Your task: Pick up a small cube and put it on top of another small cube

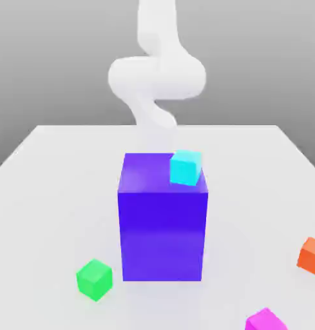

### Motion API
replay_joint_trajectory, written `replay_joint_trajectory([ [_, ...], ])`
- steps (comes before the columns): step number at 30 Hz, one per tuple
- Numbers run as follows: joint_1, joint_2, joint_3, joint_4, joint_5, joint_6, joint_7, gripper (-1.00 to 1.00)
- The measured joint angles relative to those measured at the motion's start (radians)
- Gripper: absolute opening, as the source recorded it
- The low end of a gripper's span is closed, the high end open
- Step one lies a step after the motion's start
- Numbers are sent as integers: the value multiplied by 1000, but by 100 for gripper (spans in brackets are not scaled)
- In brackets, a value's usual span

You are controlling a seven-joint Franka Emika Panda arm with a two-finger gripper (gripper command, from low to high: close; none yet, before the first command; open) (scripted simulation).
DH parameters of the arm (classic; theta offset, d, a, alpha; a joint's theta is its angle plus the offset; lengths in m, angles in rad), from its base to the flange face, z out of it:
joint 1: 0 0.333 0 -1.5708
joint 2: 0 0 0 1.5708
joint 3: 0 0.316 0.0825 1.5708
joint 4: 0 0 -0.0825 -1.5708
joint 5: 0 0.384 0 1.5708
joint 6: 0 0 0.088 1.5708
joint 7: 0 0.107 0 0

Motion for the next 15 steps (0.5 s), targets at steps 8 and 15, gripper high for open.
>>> replay_joint_trajectory([
  [8,26,296,56,17,-38,79,-20,0],
  [15,52,550,100,31,-76,147,-35,0],
])
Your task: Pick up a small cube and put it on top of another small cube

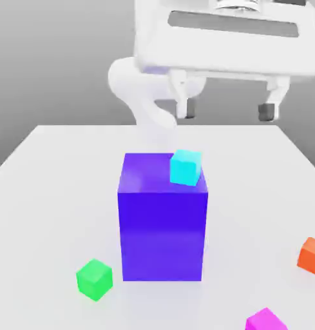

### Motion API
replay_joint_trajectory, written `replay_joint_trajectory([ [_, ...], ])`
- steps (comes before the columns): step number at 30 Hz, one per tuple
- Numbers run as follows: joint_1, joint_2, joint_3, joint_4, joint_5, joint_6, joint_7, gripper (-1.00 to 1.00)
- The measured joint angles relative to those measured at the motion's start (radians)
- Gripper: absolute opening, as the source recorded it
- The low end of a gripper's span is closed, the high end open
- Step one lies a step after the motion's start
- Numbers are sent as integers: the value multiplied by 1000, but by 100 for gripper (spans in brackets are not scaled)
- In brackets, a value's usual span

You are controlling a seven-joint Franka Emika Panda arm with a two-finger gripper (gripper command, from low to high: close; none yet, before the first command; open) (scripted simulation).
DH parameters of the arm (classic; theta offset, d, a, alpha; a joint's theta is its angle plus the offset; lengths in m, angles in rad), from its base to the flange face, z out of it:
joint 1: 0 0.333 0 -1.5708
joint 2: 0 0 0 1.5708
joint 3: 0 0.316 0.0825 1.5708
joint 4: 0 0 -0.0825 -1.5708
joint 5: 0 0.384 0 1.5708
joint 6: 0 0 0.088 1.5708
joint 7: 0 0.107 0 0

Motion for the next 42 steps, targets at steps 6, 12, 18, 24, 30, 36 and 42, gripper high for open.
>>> replay_joint_trajectory([
  [6,44,217,24,12,-30,58,-14,0],
  [12,75,434,47,24,-49,117,-35,0],
  [18,114,650,36,52,-83,224,-30,0],
  [24,128,708,20,65,-98,267,-20,-100],
  [30,108,618,46,44,-71,198,-39,-100],
  [36,38,462,-15,-66,34,160,100,-100],
  [42,-34,332,-132,-200,107,166,346,-100],
])
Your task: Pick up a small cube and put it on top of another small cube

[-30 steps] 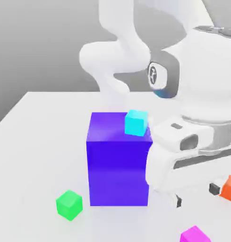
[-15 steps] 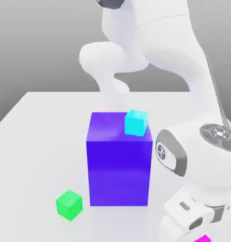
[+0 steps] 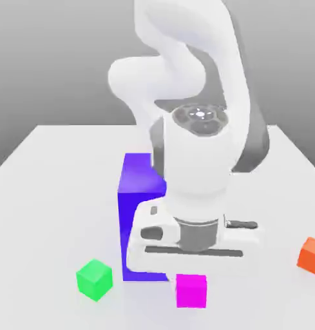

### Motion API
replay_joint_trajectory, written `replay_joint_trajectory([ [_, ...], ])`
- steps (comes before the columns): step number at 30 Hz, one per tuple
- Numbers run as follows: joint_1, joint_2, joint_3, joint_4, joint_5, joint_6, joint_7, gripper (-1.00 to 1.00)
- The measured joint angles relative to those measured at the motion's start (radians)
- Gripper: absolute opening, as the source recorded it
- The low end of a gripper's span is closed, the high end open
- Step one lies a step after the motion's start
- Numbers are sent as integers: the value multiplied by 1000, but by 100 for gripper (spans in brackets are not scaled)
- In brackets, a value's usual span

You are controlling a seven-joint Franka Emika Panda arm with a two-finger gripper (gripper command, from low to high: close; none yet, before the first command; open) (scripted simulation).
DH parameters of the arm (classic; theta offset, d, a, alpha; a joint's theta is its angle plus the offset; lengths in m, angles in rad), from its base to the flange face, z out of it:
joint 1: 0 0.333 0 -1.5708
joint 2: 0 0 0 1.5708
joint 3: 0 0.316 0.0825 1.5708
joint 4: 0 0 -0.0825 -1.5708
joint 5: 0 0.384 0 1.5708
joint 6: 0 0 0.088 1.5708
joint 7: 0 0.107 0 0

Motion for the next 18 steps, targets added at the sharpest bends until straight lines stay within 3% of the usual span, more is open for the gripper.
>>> replay_joint_trajectory([
  [8,-171,-169,-127,-179,-16,11,411,-100],
  [10,-247,-154,-118,-200,-15,46,460,-100],
  [14,-226,-29,-84,-200,20,171,451,-100],
  [15,-229,-3,-78,-199,29,196,445,100],
  [18,-229,-3,-78,-199,29,196,445,100],
])
